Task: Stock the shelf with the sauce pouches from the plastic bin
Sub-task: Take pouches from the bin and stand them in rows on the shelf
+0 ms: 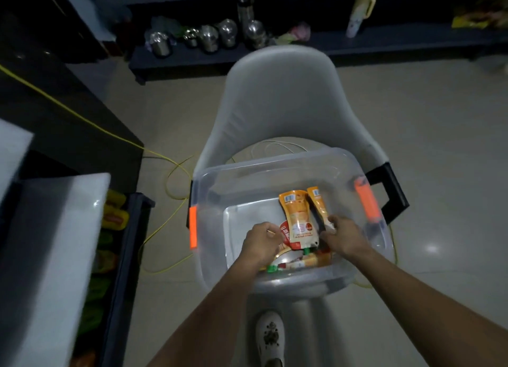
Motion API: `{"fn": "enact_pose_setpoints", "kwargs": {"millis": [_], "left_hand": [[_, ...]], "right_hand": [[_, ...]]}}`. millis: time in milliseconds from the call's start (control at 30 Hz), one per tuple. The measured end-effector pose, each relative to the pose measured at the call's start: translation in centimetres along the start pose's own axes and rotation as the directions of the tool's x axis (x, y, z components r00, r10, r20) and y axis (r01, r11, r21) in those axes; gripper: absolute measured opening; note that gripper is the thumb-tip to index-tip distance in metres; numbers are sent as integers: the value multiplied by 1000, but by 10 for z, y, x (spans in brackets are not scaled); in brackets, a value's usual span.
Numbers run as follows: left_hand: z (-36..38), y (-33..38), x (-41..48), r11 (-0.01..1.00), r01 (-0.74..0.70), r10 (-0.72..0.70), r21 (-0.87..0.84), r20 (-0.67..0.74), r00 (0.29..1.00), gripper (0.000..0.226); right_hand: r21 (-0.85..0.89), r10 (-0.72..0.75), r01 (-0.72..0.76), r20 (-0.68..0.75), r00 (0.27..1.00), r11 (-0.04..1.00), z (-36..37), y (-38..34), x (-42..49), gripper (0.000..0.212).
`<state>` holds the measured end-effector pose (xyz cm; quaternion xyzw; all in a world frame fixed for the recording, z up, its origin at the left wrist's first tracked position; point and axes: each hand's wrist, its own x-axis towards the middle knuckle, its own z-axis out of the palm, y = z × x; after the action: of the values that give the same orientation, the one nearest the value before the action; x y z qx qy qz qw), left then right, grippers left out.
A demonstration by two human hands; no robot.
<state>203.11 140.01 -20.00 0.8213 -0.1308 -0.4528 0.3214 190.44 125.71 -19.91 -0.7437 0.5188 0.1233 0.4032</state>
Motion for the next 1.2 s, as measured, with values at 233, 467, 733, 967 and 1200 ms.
{"fn": "enact_pose_setpoints", "kwargs": {"millis": [233,467,733,967,1200], "left_hand": [[46,-3,94,984,171,-175,50,91,980,46],[81,7,139,962,231,-226,-146,47,973,57],[91,12,138,958,237,-230,-160,64,971,33],[54,12,91,851,153,-165,-503,21,986,21],[-9,10,-4,684,63,-231,-726,-134,964,13]], "right_hand": [[-73,204,-195,134,970,978,20,17,70,47],[-209,231,-193,175,957,959,33,21,91,67],[0,159,-160,60,985,987,29,20,85,21],[347,26,-37,35,999,937,4,0,39,21],[577,-107,55,58,993,815,-36,-24,-46,26]]}}
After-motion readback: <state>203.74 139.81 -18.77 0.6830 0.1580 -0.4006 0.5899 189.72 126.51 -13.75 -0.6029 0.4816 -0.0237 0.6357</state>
